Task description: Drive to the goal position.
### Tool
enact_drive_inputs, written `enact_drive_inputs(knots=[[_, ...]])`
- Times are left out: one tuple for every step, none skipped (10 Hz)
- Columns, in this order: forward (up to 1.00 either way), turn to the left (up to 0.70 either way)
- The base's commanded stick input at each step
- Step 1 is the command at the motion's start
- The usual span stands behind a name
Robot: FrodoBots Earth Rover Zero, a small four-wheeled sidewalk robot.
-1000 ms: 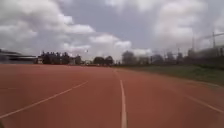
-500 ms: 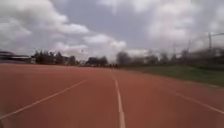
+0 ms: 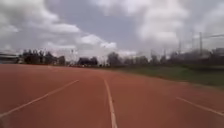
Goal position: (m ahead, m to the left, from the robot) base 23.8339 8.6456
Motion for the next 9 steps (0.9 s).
enact_drive_inputs(knots=[[0.70,0.00],[0.70,0.00],[0.70,0.00],[0.70,0.00],[0.70,0.00],[0.70,0.00],[0.70,0.00],[0.70,0.00],[0.70,0.00]])
